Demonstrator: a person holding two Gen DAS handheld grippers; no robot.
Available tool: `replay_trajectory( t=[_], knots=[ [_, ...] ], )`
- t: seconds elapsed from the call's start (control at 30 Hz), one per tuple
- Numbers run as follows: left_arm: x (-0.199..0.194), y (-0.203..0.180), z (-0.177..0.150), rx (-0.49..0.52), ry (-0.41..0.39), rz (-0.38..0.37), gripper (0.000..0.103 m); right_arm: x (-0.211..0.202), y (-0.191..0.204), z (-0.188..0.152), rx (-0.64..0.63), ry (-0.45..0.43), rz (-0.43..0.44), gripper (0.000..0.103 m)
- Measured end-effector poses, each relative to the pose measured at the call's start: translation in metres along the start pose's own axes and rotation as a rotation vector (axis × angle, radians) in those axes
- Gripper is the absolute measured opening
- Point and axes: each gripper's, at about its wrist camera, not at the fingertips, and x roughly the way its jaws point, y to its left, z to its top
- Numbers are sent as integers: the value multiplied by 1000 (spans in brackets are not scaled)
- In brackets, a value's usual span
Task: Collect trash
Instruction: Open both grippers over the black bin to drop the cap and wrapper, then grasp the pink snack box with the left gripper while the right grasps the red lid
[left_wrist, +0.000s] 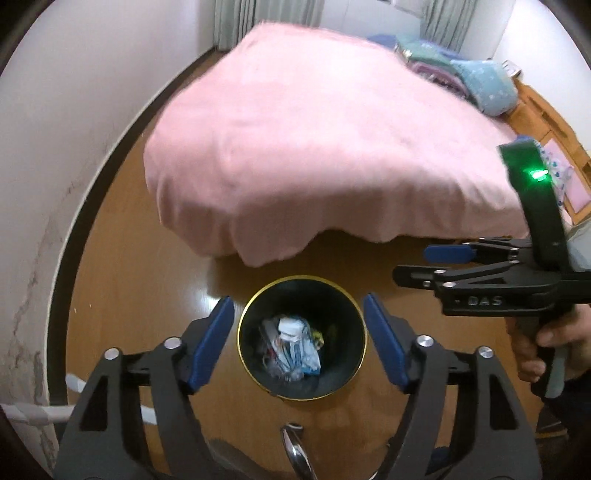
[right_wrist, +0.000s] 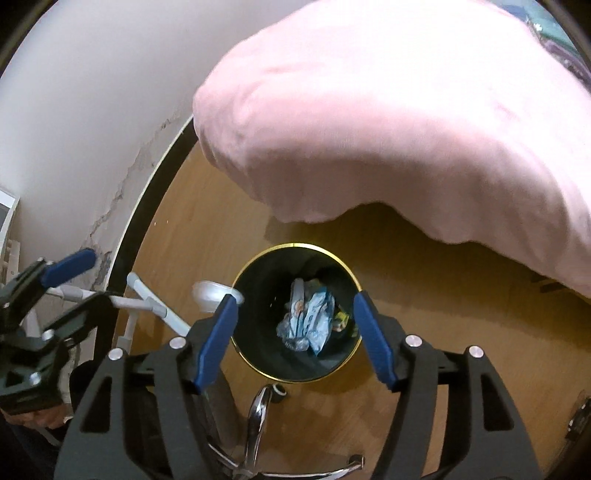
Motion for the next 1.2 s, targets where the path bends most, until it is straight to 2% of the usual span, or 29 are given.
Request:
replay_trajectory(
  t=[0.17,0.27,0.33,0.47,0.5,0.57,0.7,0.8,0.9,1.0,1.1,1.2],
  knots=[
    [-78,8,-8,-5,-103,121,88,-32,43,4,-100,-64,20,67],
    [-139,25,-28,-66,-180,212,90,-55,93,5,-208,-105,61,68],
    [-191,41,-53,-139,-228,281,92,-69,139,3,-305,-126,108,69],
    [-284,81,-123,-307,-279,441,93,-89,245,-13,-515,-136,229,69],
    [-300,90,-140,-350,-281,484,93,-94,285,-23,-587,-125,283,69],
    [-340,113,-183,-463,-282,573,93,-100,336,-39,-680,-107,358,69],
    [-414,158,-287,-707,-275,741,93,-112,461,-96,-905,-69,502,69],
    [-454,180,-359,-860,-252,857,93,-114,529,-131,-1000,-22,578,69],
    [-485,195,-420,-997,-248,896,93,-106,591,-161,-1061,63,651,67],
    [-502,207,-462,-1094,-263,905,93,-91,632,-178,-1075,151,688,63],
    [-509,222,-481,-1156,-278,877,93,-71,660,-190,-1067,208,673,57],
    [-510,235,-490,-1168,-269,849,93,-58,676,-193,-1054,245,666,48]
  ],
)
